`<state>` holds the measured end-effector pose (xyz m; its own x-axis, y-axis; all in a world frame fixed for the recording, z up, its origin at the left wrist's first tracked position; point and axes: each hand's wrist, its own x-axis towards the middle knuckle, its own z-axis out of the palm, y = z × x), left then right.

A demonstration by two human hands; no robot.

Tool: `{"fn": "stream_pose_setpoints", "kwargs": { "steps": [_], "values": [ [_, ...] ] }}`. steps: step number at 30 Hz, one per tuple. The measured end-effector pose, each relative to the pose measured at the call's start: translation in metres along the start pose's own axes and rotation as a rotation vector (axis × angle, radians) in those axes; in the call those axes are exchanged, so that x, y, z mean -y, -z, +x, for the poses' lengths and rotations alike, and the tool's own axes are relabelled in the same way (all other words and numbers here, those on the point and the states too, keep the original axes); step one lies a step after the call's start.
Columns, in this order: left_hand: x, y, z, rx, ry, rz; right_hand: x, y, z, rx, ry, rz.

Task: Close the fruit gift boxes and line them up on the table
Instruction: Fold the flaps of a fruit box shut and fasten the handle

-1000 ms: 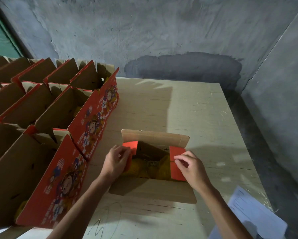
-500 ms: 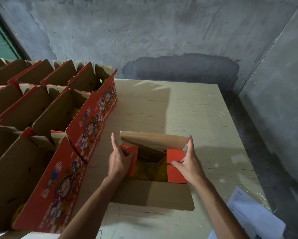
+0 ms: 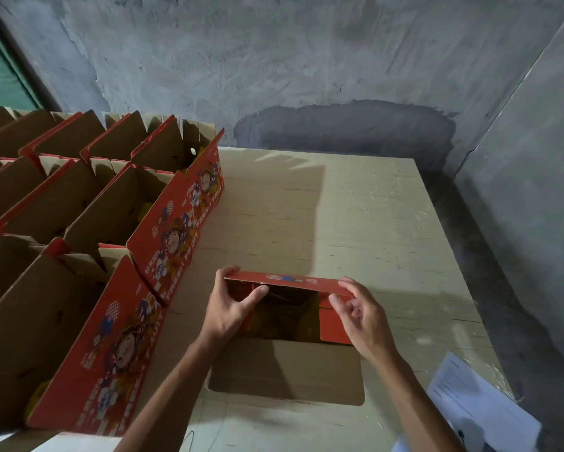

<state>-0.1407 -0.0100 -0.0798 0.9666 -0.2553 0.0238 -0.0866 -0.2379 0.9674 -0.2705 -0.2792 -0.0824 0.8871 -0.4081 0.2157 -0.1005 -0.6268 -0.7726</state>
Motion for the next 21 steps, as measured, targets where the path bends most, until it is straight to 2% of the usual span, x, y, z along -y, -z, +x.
{"fn": "stream_pose_setpoints", "kwargs": {
  "steps": [5, 9, 13, 15, 17, 19, 21],
  "values": [
    [-0.006, -0.001, -0.003, -0.052, 0.039, -0.004, 0.002, -0.007, 0.003, -0.033, -0.05, 0.091],
    [-0.008, -0.002, -0.001, -0.078, 0.014, 0.099, 0.004, -0.006, 0.009, -0.01, -0.21, 0.095],
    [0.001, -0.004, 0.005, -0.076, -0.086, 0.241, 0.007, -0.003, 0.023, -0.157, -0.437, 0.301],
    [0.001, -0.005, 0.009, -0.077, -0.075, 0.183, 0.005, 0.0, 0.04, -0.154, -0.514, 0.318],
    [0.0, -0.004, 0.017, -0.167, 0.071, 0.025, 0.002, 0.003, 0.059, -0.017, -0.617, 0.321],
    [-0.002, 0.002, 0.029, -0.226, 0.293, -0.151, 0.0, 0.003, 0.074, 0.17, -0.736, 0.348],
    [-0.004, 0.008, 0.042, -0.113, 0.48, -0.194, 0.0, 0.007, 0.085, 0.327, -0.776, 0.341]
  ]
}}
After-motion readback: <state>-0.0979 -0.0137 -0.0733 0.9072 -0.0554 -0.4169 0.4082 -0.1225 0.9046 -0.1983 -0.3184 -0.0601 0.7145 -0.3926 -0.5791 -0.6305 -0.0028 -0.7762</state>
